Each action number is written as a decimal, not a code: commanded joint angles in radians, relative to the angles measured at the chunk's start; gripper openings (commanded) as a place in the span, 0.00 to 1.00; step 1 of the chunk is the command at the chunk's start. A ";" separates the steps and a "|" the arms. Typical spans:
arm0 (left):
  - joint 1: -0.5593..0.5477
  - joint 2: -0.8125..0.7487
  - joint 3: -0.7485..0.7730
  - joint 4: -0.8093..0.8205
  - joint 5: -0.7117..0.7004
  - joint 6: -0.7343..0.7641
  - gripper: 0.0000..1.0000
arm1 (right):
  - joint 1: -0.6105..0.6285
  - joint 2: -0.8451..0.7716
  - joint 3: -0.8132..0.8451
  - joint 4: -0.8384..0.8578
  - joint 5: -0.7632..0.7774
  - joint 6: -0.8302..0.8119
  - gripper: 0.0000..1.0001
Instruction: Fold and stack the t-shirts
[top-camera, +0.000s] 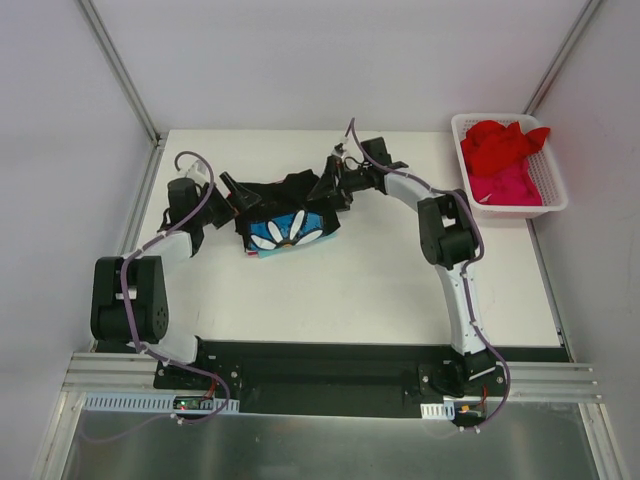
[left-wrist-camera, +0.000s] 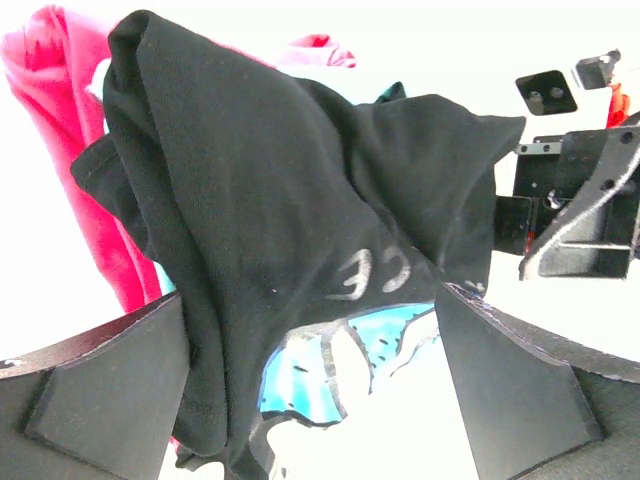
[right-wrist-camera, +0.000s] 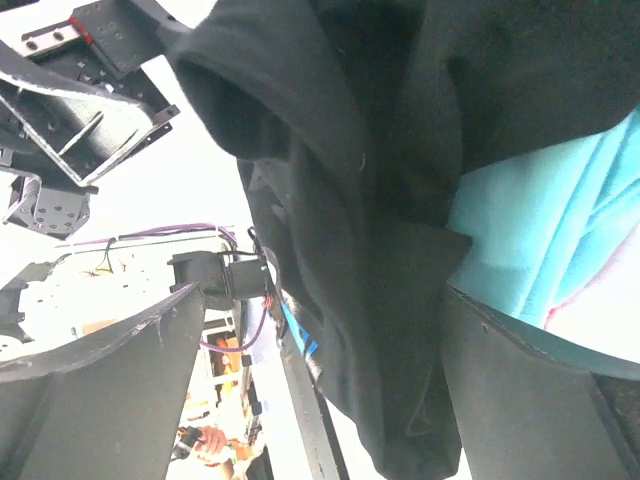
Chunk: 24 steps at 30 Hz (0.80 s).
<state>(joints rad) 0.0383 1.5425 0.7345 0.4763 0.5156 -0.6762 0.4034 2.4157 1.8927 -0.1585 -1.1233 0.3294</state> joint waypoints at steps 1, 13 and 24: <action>-0.006 -0.105 0.071 -0.106 -0.040 0.070 0.99 | -0.031 -0.102 0.071 -0.027 -0.024 -0.030 0.96; -0.006 -0.148 0.147 -0.203 -0.078 0.101 0.99 | -0.054 -0.020 0.260 0.075 -0.072 0.065 0.96; -0.139 -0.122 0.141 -0.123 -0.078 -0.005 0.99 | -0.057 0.062 0.296 0.212 -0.107 0.138 0.96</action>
<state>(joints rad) -0.0227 1.4258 0.8639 0.3050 0.4557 -0.6479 0.3508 2.4386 2.1281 -0.0162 -1.1809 0.4522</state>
